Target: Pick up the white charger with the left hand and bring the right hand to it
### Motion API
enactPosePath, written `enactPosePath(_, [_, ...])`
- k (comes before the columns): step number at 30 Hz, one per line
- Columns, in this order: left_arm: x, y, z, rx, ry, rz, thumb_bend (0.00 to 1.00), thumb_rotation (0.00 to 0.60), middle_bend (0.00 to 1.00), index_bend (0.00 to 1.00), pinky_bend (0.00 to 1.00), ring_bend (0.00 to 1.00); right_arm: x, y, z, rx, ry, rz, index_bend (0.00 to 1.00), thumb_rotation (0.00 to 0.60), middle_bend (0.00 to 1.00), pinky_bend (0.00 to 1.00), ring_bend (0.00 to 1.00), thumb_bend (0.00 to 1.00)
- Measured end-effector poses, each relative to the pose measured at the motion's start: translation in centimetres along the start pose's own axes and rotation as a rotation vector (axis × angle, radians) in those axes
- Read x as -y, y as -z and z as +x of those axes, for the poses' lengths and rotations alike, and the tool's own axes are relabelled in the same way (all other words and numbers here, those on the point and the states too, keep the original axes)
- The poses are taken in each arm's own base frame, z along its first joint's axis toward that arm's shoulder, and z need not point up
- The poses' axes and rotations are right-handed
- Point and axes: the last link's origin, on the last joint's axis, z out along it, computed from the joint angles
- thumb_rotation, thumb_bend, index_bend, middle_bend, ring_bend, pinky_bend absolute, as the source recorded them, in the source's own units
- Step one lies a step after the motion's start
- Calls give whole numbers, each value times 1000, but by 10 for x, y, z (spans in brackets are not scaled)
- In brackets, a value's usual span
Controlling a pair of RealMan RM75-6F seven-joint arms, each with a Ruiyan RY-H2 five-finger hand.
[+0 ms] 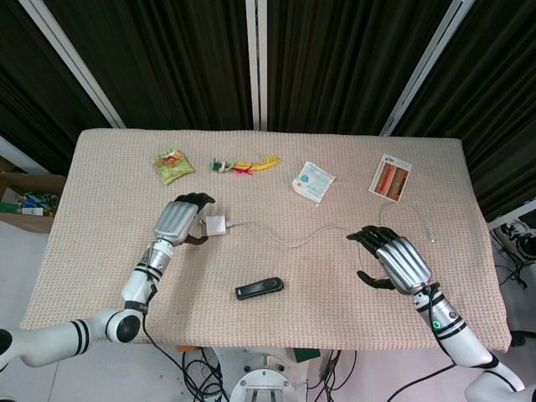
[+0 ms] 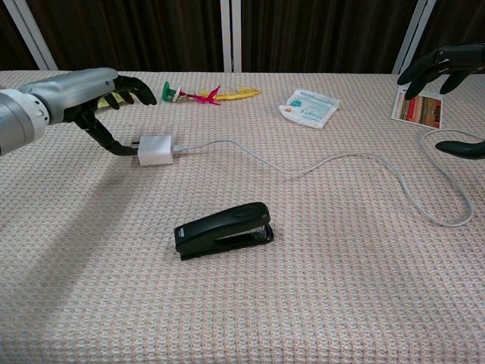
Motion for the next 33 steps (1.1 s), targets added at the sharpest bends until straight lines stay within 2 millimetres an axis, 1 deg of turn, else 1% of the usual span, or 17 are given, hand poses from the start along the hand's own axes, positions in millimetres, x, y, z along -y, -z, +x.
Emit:
enactPosePath(2, [-2,0,0,-1,-28,9,143,600,251,278,419,371,-1,-1,0,-1,-2,-1,286,600,306,303,189,267])
enactPosePath(5, [-7,0,1,-2,-67,19,138,598,271,285,639,522,-1,-2,0,-2,-11,1,286,600,306,303,189,265])
enactPosePath(7, [-11,0,0,0,-95,26,129,573,269,284,708,584,0,-3,-1,-2,-20,5,285,600,306,303,190,264])
enactPosePath(8, [-12,0,0,2,-108,30,124,549,269,283,733,610,0,-3,-1,-2,-23,8,286,600,306,303,190,262])
enactPosePath(11, [-17,-3,-4,12,-145,48,113,499,268,281,791,651,0,-3,-2,-1,-25,11,286,600,306,303,190,267])
enactPosePath(15, [-20,-8,-11,31,-163,82,116,495,264,282,816,668,-2,-1,-1,-7,-29,1,286,600,305,303,190,267])
enactPosePath(19, [-21,-16,-17,52,-125,111,159,504,261,287,817,670,-4,1,-1,-12,-39,-7,286,600,301,303,190,268])
enactPosePath(23, [-19,-21,-20,61,-99,128,171,502,262,299,817,670,-6,2,-2,-10,-41,-12,285,600,300,304,190,265])
enactPosePath(33, [-14,-22,-25,71,-19,138,174,504,280,323,817,665,-6,-1,-4,-4,-41,-10,286,600,299,304,189,269])
